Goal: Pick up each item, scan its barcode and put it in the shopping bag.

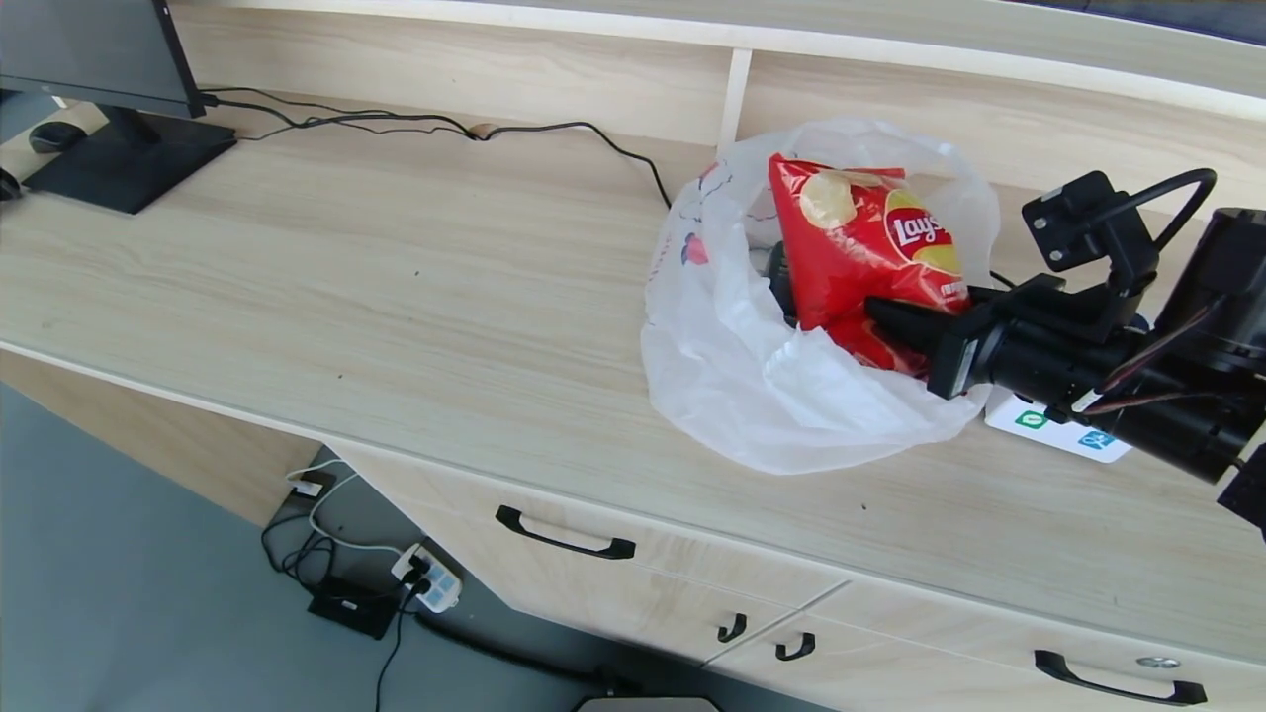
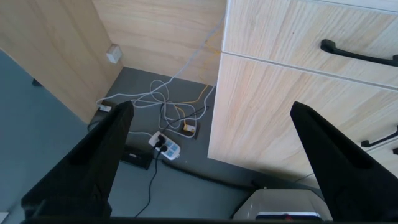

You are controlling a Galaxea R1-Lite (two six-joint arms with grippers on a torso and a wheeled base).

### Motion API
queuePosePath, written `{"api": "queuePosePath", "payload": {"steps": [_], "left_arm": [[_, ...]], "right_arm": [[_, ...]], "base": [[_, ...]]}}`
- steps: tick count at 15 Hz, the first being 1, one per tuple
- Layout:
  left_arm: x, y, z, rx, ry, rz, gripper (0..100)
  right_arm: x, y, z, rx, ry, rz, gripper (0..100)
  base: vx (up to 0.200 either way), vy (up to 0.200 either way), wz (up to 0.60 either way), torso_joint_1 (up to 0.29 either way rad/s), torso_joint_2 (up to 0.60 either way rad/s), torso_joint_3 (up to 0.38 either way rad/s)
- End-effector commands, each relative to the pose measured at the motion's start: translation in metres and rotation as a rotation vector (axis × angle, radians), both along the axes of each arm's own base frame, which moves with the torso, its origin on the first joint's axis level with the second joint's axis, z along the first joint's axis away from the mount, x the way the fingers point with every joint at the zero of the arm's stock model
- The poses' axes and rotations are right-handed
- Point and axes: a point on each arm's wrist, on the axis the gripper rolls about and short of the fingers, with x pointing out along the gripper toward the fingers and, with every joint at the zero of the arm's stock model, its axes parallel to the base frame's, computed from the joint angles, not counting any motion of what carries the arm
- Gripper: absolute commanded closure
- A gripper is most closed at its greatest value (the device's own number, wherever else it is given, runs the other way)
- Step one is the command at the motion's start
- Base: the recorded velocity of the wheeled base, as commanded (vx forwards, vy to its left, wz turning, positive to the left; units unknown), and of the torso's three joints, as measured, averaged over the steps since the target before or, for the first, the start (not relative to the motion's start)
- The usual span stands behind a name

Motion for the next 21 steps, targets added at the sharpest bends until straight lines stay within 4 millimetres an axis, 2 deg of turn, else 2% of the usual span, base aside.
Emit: {"api": "queuePosePath", "payload": {"steps": [1,5,6,8,10,13,14,19,21], "left_arm": [[0.0,0.0,0.0,0.0,0.0,0.0,0],[0.0,0.0,0.0,0.002,0.0,0.0,0],[0.0,0.0,0.0,0.0,-0.001,0.0,0],[0.0,0.0,0.0,0.002,-0.001,0.0,0],[0.0,0.0,0.0,0.002,0.0,0.0,0],[0.0,0.0,0.0,0.0,0.0,0.0,0],[0.0,0.0,0.0,0.0,0.0,0.0,0],[0.0,0.0,0.0,0.0,0.0,0.0,0],[0.0,0.0,0.0,0.0,0.0,0.0,0]], "right_arm": [[0.008,0.005,-0.005,-0.009,0.019,0.01,100],[0.014,0.023,-0.013,-0.088,0.013,0.072,100],[0.015,0.038,-0.012,-0.088,0.0,0.128,100],[0.018,0.052,-0.003,-0.074,-0.032,0.161,100],[0.02,0.054,0.003,-0.064,-0.054,0.161,100],[0.022,0.044,0.007,-0.048,-0.055,0.13,100],[0.022,0.041,0.007,-0.042,-0.055,0.124,0],[0.013,0.036,0.018,-0.018,-0.078,0.121,0],[0.009,0.027,0.027,0.0,-0.098,0.1,0]], "base": [[0.0,0.0,0.0,0.0,0.0,0.0],[0.0,0.0,0.0,0.0,0.0,0.0],[0.0,0.0,0.0,0.0,0.0,0.0],[0.0,0.0,0.0,0.0,0.0,0.0],[0.0,0.0,0.0,0.0,0.0,0.0],[0.0,0.0,0.0,0.0,0.0,0.0],[0.0,0.0,0.0,0.0,0.0,0.0],[0.0,0.0,0.0,0.0,0.0,0.0],[0.0,0.0,0.0,0.0,0.0,0.0]]}}
